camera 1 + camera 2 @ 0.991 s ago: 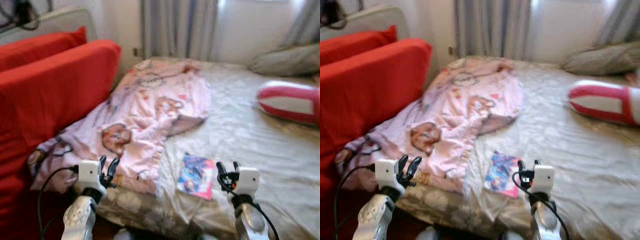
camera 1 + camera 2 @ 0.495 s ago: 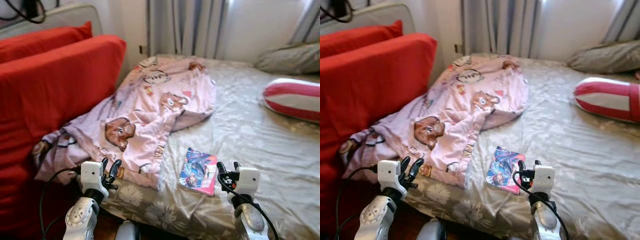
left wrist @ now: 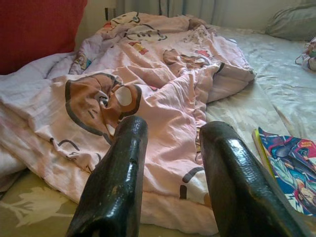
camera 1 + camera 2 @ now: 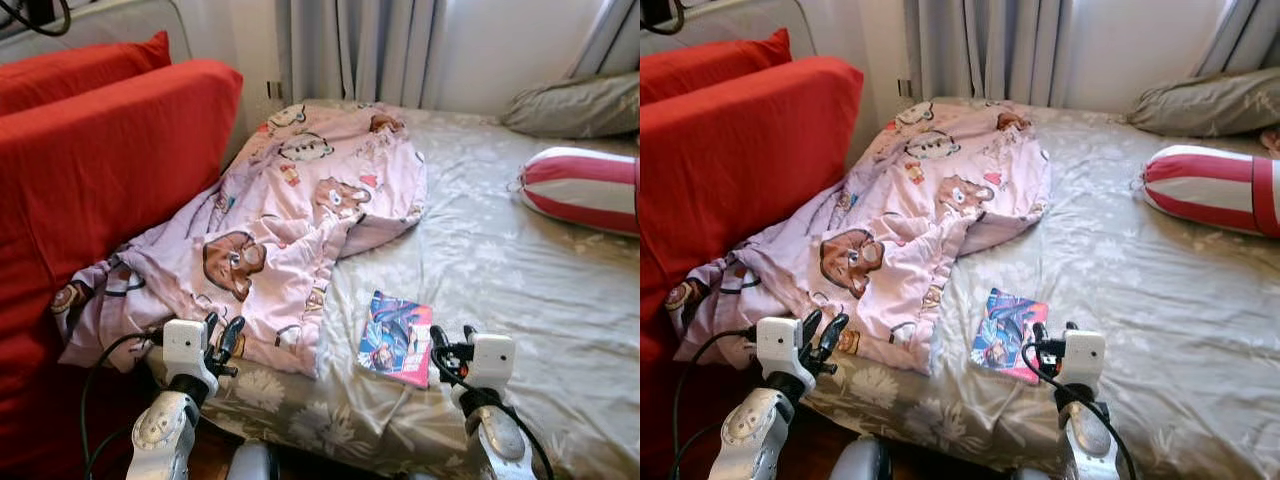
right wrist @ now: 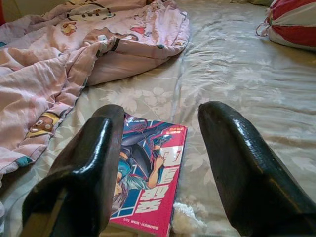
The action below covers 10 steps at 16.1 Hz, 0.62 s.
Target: Clean up the room
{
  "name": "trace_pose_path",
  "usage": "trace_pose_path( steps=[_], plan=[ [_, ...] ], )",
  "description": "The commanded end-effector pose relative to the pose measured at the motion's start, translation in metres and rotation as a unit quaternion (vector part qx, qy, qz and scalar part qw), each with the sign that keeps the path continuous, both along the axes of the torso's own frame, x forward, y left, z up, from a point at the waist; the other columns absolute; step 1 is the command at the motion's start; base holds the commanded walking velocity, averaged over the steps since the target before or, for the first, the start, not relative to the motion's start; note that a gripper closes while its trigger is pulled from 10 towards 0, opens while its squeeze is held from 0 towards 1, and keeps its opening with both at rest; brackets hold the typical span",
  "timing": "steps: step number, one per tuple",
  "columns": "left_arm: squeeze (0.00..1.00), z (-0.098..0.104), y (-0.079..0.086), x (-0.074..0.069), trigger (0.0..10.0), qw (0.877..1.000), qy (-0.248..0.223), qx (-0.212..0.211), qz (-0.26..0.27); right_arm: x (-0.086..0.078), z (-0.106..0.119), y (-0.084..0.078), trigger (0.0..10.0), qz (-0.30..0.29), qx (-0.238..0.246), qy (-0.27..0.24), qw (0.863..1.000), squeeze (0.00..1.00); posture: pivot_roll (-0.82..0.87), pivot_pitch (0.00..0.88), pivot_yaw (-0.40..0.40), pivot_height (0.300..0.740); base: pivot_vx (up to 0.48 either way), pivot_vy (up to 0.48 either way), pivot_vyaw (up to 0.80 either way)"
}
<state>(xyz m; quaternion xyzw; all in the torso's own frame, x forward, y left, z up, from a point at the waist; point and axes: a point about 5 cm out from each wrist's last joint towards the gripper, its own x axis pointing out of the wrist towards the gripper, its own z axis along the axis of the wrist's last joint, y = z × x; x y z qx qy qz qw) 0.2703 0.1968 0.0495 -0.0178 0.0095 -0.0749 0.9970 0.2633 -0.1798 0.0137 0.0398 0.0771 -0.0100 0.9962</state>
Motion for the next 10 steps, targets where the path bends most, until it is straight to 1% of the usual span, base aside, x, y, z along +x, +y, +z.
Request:
trace_pose_path(
  steps=[1,2,3,5,6,10],
  plan=[
    [0.00,0.0024,0.0017,0.0023,10.0,1.000,0.001,0.004,0.000,0.0013,0.0000,0.0011,10.0,0.002,0.000,0.001,1.000,0.00,-0.01,0.013,0.004,0.626,0.000,0.000,0.00],
    [0.00,0.0023,0.0018,0.0024,10.0,1.000,0.001,0.005,0.000,0.0017,-0.0010,0.0016,10.0,0.004,0.000,0.007,1.000,0.00,-0.01,0.012,0.005,0.626,0.000,0.000,0.00],
    [0.00,0.0022,0.0016,0.0026,10.0,1.000,0.002,0.005,-0.001,0.0025,-0.0038,0.0031,10.0,0.007,-0.006,0.023,1.000,0.00,-0.01,0.012,0.006,0.626,0.000,0.000,0.00],
    [0.00,0.0032,0.0008,0.0036,10.0,1.000,0.000,0.007,-0.003,0.0020,-0.0010,0.0068,10.0,0.014,0.007,0.005,1.000,0.00,0.00,0.011,0.000,0.611,0.000,0.000,0.00],
    [0.00,0.0036,0.0007,0.0038,10.0,1.000,-0.001,0.007,-0.002,0.0018,-0.0002,0.0071,10.0,0.017,0.008,0.001,1.000,0.00,0.00,0.012,0.001,0.611,0.000,0.000,0.00],
    [0.00,0.0055,-0.0004,0.0049,10.0,1.000,-0.003,0.009,-0.004,0.0021,-0.0003,0.0078,10.0,0.017,0.007,0.002,1.000,0.00,0.00,0.013,0.004,0.611,0.000,0.000,0.00]
  ],
)
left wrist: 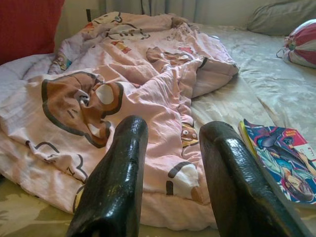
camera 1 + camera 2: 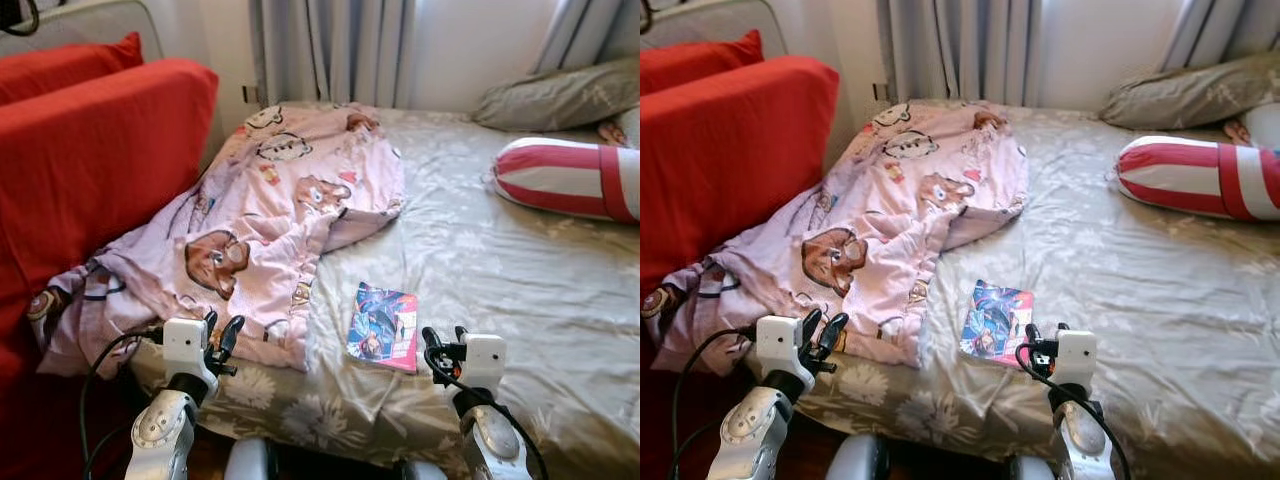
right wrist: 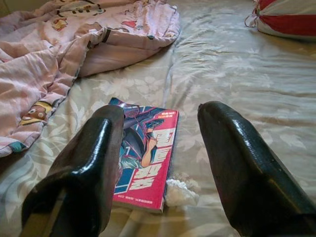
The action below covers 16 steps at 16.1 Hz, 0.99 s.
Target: Clean up the room
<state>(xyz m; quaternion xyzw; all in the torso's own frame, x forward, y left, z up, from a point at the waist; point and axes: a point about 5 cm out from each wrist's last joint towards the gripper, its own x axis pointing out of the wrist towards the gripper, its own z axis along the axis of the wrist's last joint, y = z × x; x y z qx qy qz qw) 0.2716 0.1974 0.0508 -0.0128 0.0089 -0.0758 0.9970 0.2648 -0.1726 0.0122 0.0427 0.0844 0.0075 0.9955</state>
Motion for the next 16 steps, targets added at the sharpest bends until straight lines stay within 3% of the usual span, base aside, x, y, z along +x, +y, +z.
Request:
trace_pose_path(
  steps=[1,6,12,14,16],
  plan=[
    [0.00,0.0047,-0.0014,0.0041,10.0,1.000,-0.003,0.004,-0.004,0.0006,0.0010,0.0009,10.0,0.001,0.003,-0.004,1.000,0.00,0.00,0.013,0.004,0.611,0.000,0.000,0.00],
    [0.00,0.0006,-0.0042,0.0036,10.0,1.000,0.010,0.007,-0.009,-0.0010,-0.0003,0.0030,10.0,0.007,0.010,-0.004,1.000,0.00,0.00,0.016,0.007,0.611,0.000,0.000,0.00],
    [0.00,0.0020,-0.0033,0.0048,10.0,1.000,0.010,0.007,-0.007,-0.0021,-0.0052,0.0030,10.0,0.012,0.006,0.013,1.000,0.00,0.00,0.018,0.006,0.611,0.324,0.000,0.00],
    [0.00,0.0021,-0.0026,0.0048,10.0,1.000,0.010,0.006,-0.006,-0.0018,-0.0042,0.0086,10.0,0.038,-0.002,0.010,0.999,0.00,0.00,0.017,0.008,0.611,0.366,0.000,0.00],
    [0.00,0.0020,-0.0029,0.0048,10.0,1.000,0.010,0.006,-0.006,-0.0025,-0.0054,0.0088,10.0,0.043,-0.018,0.015,0.999,0.00,0.00,0.017,0.008,0.611,0.368,0.000,0.80]
  ],
)
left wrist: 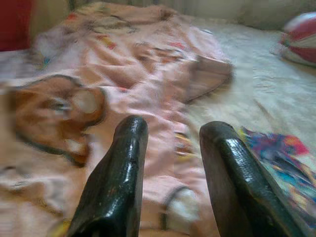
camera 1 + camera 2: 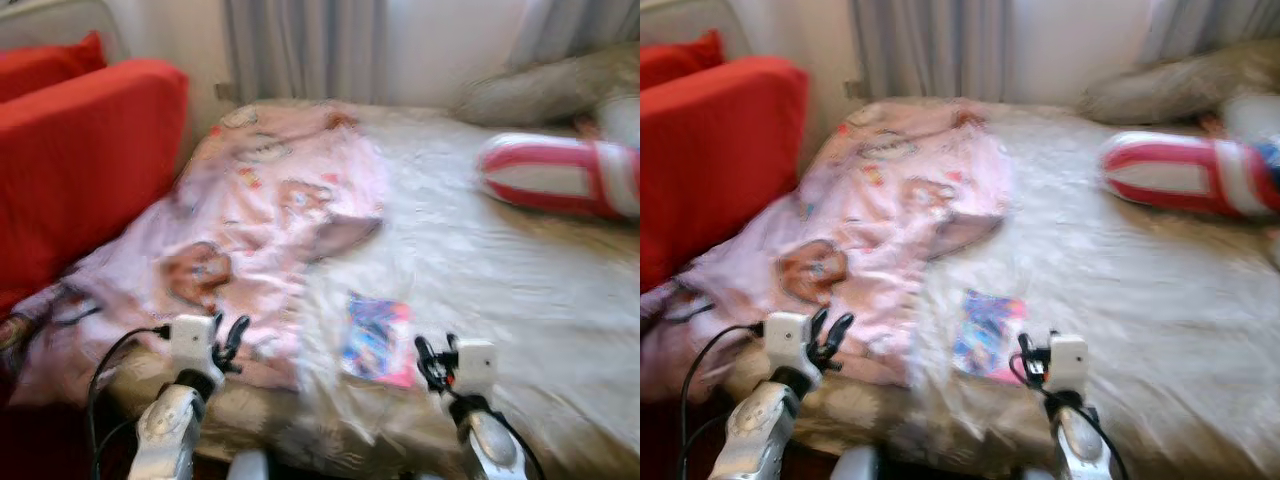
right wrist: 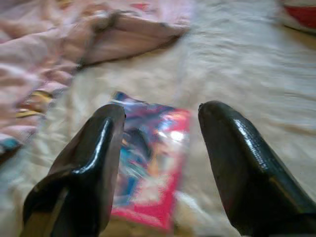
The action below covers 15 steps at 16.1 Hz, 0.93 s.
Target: Clean up the room
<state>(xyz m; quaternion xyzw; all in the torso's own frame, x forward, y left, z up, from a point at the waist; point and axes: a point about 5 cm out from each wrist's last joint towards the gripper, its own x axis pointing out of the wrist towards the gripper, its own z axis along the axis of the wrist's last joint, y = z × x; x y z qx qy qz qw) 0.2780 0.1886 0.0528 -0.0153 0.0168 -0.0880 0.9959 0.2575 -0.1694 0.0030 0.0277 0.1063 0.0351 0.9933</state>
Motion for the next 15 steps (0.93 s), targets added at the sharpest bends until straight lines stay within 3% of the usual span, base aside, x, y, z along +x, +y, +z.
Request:
trace_pose_path(
  steps=[1,6,9,12,13,14,15],
  plan=[
    [0.00,0.000,0.005,-0.001,10.0,1.000,0.001,0.009,0.003,0.004,0.002,0.005,10.0,0.001,0.015,0.002,1.000,0.00,0.00,0.018,0.008,0.611,0.368,0.000,0.00],
    [0.00,0.002,0.002,-0.002,10.0,1.000,-0.005,0.004,-0.003,0.005,-0.008,-0.003,10.0,-0.028,0.003,0.045,0.999,0.00,0.00,0.023,0.015,0.611,0.074,0.000,0.00],
    [0.00,0.001,0.000,-0.002,10.0,1.000,-0.002,0.003,-0.009,0.012,-0.008,-0.007,10.0,-0.053,0.025,0.062,0.996,0.00,0.00,0.030,0.021,0.611,0.000,0.000,0.00],
    [0.00,0.002,-0.008,-0.001,10.0,1.000,-0.002,0.000,-0.020,0.017,-0.015,-0.007,10.0,-0.046,0.012,0.110,0.993,0.00,0.02,0.052,0.031,0.611,0.000,0.000,0.00],
    [0.00,0.002,-0.008,-0.001,10.0,1.000,-0.002,-0.001,-0.021,0.018,-0.014,-0.007,10.0,-0.042,0.012,0.111,0.993,0.07,0.02,0.052,0.031,0.611,0.000,0.000,0.00],
    [0.00,0.003,-0.009,0.001,10.0,1.000,-0.003,-0.002,-0.021,0.021,-0.015,-0.006,10.0,-0.033,-0.001,0.125,0.992,1.00,0.03,0.064,0.033,0.611,0.000,0.000,0.00],
    [0.00,0.004,-0.010,0.002,10.0,1.000,-0.003,-0.003,-0.021,0.021,-0.017,-0.010,10.0,-0.043,-0.013,0.144,0.989,1.00,0.04,0.076,0.034,0.611,0.000,0.000,0.00]
  ],
)
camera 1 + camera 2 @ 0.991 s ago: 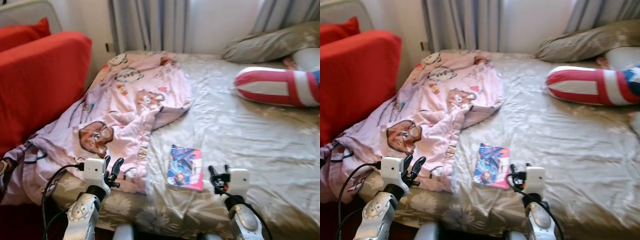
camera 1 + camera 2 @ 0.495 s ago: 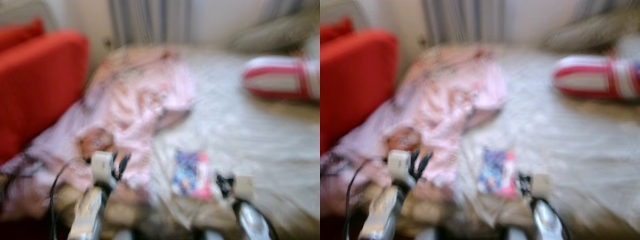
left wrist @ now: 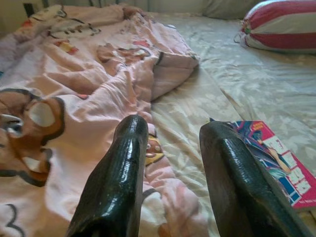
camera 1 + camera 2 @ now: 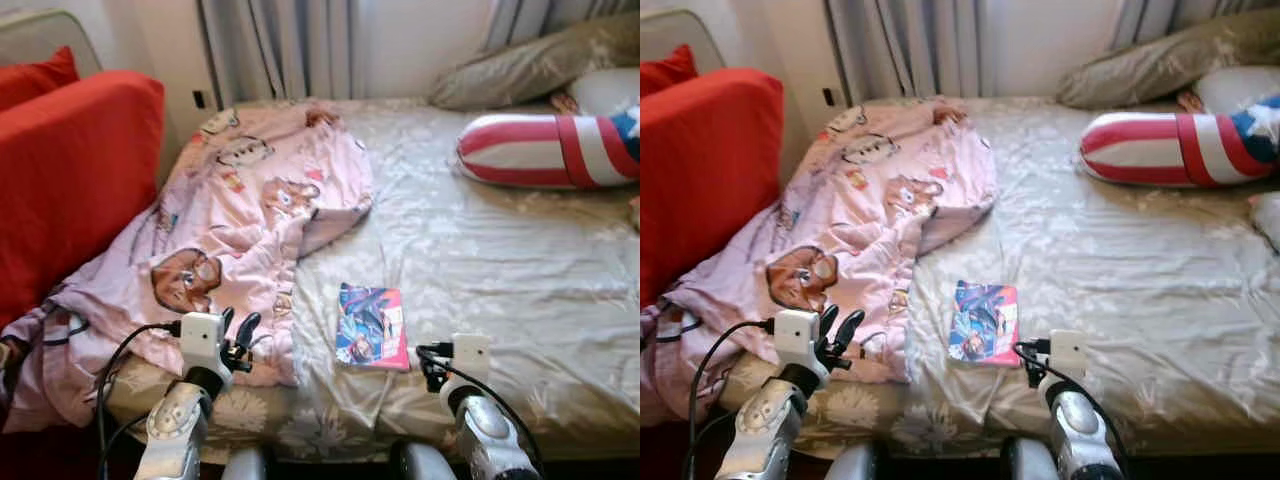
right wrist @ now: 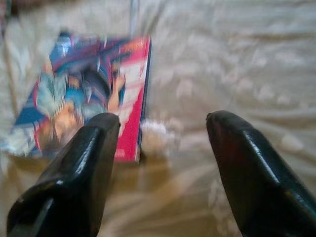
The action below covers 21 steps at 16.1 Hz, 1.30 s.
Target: Clean up the room
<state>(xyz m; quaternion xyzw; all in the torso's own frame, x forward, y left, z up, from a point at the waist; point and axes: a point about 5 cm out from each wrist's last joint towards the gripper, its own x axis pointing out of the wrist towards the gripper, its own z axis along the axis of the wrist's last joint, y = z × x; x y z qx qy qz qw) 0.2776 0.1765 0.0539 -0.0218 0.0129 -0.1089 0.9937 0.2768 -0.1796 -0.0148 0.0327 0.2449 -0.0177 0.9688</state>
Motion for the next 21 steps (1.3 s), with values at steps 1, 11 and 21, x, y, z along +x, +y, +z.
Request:
trace_pose_path(
  steps=[1,11,21],
  plan=[
    [0.00,0.004,0.001,0.002,10.0,1.000,-0.002,0.003,0.000,0.003,0.001,-0.005,10.0,-0.019,-0.001,0.011,1.000,1.00,0.04,0.084,0.037,0.611,0.000,0.000,0.00],
    [0.00,0.028,0.010,-0.025,10.0,1.000,-0.021,0.011,0.000,0.015,0.012,-0.007,10.0,-0.066,0.055,-0.015,0.996,0.00,0.12,0.242,0.083,0.611,0.000,0.000,0.00],
    [0.00,0.058,0.006,-0.022,10.0,0.999,-0.041,0.010,-0.003,0.029,0.025,-0.011,10.0,-0.084,0.077,-0.033,0.993,0.00,0.16,0.302,0.090,0.611,0.000,0.000,0.00]
  ],
)
